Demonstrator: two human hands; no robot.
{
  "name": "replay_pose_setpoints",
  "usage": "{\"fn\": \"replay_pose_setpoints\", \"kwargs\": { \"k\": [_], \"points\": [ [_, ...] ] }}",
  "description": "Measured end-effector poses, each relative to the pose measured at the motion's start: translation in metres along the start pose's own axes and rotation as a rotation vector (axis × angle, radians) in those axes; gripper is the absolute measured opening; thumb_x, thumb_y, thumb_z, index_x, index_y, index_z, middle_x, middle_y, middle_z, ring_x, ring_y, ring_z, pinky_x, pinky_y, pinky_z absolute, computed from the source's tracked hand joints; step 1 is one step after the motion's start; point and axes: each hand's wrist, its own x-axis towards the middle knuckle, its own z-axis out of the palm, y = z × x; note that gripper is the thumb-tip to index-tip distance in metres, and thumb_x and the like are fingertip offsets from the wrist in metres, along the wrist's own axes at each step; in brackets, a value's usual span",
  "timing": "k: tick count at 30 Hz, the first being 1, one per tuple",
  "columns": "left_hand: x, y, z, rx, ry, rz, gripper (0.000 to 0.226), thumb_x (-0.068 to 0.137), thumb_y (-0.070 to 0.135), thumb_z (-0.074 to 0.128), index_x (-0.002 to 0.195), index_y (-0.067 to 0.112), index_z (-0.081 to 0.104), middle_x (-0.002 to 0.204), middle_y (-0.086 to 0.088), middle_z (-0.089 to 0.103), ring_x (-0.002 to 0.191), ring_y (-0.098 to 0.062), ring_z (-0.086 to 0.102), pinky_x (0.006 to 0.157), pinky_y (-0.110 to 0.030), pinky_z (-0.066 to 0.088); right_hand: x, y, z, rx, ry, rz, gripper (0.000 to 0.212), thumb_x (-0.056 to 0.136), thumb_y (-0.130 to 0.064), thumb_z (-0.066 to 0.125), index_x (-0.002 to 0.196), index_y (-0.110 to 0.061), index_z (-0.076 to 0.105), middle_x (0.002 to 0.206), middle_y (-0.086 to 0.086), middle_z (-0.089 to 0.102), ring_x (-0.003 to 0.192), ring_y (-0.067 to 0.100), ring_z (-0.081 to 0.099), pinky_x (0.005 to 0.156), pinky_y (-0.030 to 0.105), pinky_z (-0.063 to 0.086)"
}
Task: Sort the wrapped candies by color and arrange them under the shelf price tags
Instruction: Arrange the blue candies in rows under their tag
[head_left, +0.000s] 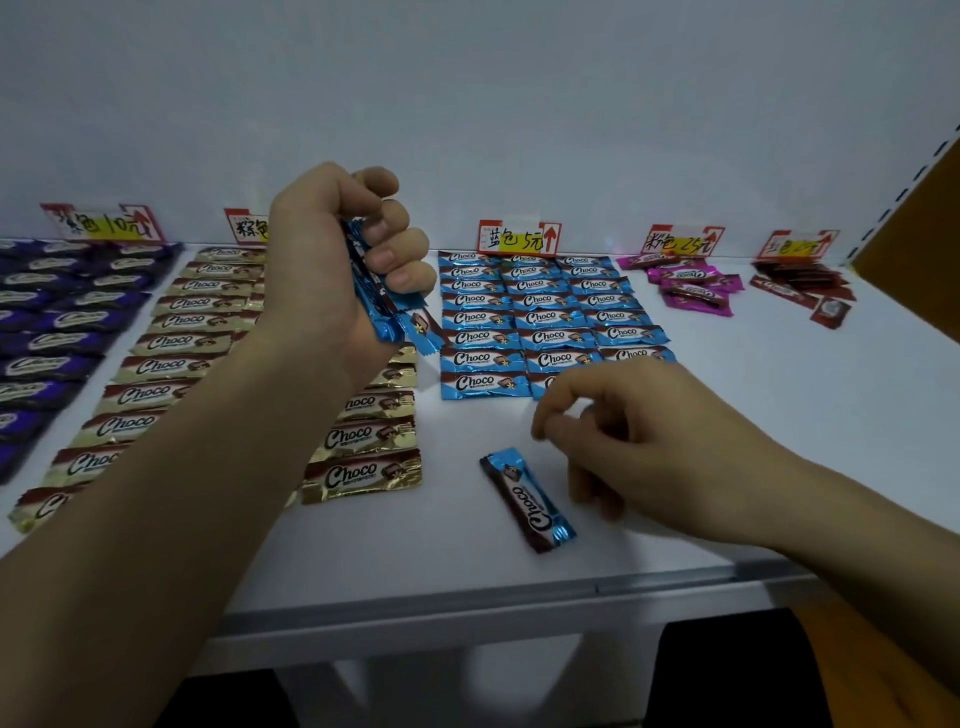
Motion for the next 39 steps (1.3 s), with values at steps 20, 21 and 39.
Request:
{"fn": "replay_pose_setpoints", "kwargs": {
  "k": [20, 21, 39],
  "points": [
    [-0.001, -0.001, 0.000, 0.003, -0.005, 0.000, 0.021, 0.091, 0.009, 0.030, 0.085, 0.013, 0.050, 0.065, 0.003, 0.028, 0.052, -0.009, 0.024, 0.044, -0.020, 0.027, 0.027, 0.022, 0.037, -0.312, 0.340, -0.335, 0.011, 0.089, -0.025, 0.075, 0.099, -0.023, 0.080, 0.091, -0.006, 0.071, 0.082, 0.012, 0.063, 0.069, 0.034, 0.057],
    [-0.001, -0.001, 0.000, -0.002, -0.007, -0.002, 0.021, 0.092, 0.009, 0.030, 0.085, 0.013, 0.049, 0.065, 0.003, 0.027, 0.051, -0.009, 0.024, 0.044, -0.020, 0.027, 0.029, 0.023, 0.038, -0.312, 0.353, -0.335, 0.011, 0.088, -0.024, 0.076, 0.098, -0.023, 0.080, 0.090, -0.006, 0.071, 0.081, 0.012, 0.063, 0.068, 0.033, 0.057],
    [-0.004, -0.006, 0.006, -0.076, -0.043, -0.058, 0.019, 0.092, 0.008, 0.032, 0.085, 0.012, 0.049, 0.056, 0.005, 0.027, 0.045, -0.007, 0.024, 0.041, -0.021, 0.029, 0.032, 0.019, 0.038, -0.303, 0.442, -0.307, 0.017, 0.094, -0.033, 0.066, 0.101, -0.023, 0.077, 0.092, -0.009, 0.072, 0.082, 0.006, 0.063, 0.067, 0.023, 0.054]
  ]
}}
